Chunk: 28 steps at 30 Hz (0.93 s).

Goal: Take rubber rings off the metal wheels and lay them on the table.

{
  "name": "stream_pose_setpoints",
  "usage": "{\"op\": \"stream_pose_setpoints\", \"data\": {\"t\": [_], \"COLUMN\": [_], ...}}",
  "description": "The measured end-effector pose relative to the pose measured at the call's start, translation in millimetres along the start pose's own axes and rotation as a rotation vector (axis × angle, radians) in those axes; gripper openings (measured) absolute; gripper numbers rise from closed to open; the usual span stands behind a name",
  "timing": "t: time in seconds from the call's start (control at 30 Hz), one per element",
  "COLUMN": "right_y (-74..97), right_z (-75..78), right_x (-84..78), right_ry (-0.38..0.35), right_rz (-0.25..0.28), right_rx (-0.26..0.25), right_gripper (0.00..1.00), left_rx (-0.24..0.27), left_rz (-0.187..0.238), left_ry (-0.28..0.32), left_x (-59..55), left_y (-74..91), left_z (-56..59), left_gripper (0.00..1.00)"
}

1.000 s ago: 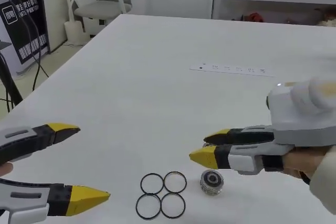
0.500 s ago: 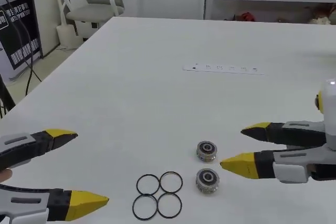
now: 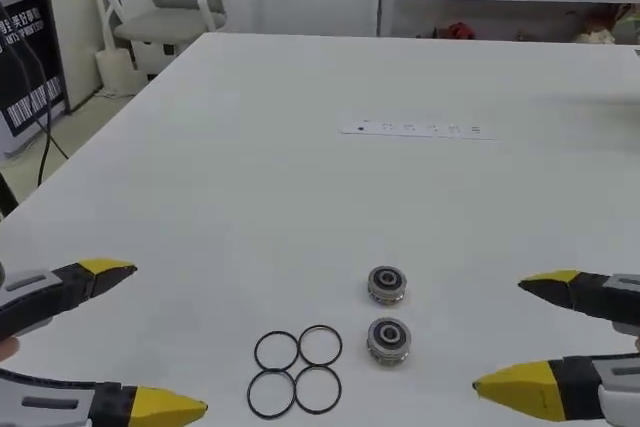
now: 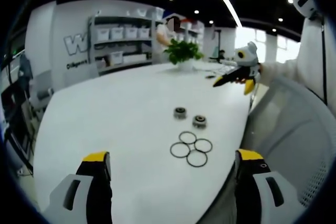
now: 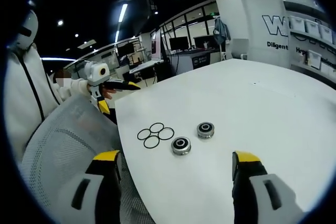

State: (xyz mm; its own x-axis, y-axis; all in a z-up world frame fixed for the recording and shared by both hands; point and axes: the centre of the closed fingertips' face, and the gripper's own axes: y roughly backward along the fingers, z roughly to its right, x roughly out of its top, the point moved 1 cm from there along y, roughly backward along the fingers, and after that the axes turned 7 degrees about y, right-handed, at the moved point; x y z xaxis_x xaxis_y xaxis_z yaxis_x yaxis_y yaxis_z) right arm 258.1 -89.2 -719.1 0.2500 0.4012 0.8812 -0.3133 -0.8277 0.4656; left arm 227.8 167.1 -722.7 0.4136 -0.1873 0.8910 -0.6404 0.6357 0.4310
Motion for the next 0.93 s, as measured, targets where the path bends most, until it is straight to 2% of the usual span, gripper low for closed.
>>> {"op": "stream_pose_setpoints", "data": {"t": [0.33,0.53,0.93], "right_y": [7.8,15.3,25.9], "right_z": [0.8,2.6,-2.2], "right_x": [-37.6,-54.0,-67.6], "right_ry": [-0.077,-0.104,-0.138], "right_rz": [-0.068,-0.108,-0.129], "right_rx": [-0.045,-0.071,-0.100], "right_gripper": [0.96,1.00,1.00], "left_rx": [0.005,0.002,0.009], "left_rz": [-0.022,-0.032,-0.038], "left_ry": [0.031,0.044,0.069], "left_x": [-11.1,-14.8,-20.9], "left_y": [-2.8,-4.9,-3.2], "left_z": [-2.1,0.4,2.6], "left_gripper": [1.00,1.00,1.00]}}
